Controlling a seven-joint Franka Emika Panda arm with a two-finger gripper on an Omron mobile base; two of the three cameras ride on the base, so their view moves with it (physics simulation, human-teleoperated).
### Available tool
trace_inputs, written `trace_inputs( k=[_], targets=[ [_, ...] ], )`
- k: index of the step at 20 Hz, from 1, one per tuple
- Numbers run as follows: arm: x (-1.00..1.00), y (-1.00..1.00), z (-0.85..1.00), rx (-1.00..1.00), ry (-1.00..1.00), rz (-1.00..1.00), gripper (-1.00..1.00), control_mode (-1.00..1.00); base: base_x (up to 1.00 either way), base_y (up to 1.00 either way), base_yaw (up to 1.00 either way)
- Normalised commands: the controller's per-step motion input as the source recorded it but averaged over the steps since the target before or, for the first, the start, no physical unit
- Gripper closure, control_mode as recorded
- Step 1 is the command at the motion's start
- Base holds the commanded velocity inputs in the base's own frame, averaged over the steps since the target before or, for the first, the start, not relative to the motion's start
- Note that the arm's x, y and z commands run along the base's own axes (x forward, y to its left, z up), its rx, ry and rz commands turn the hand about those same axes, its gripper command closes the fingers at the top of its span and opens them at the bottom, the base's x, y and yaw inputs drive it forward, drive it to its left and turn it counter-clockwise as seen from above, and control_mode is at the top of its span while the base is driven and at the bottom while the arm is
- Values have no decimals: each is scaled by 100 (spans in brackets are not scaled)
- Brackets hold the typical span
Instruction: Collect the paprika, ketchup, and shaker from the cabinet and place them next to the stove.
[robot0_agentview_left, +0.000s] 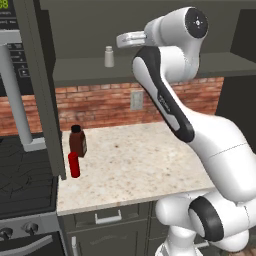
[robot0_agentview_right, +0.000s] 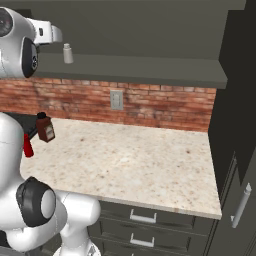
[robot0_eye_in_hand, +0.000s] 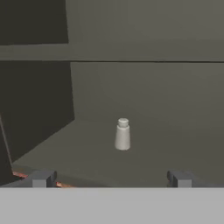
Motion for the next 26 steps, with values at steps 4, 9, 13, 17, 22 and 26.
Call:
trace_inputs(
  k=[4, 9, 13, 17, 22, 26],
  targets=[
    [33, -11, -9, -10, -7, 0, -100, -100, 0, 0, 0],
    [35, -5, -14, -5, -8, 0, -100, -100, 0, 0, 0],
    [33, -11, -13, 0, -3, 1, -100, -100, 0, 0, 0],
    [29, -15, -30, 0, -3, 4, -100, -100, 0, 0, 0],
    [20, -16, -34, 0, -4, 5, -100, -100, 0, 0, 0],
    [10, -5, -9, 0, -1, 5, -100, -100, 0, 0, 0]
  ],
)
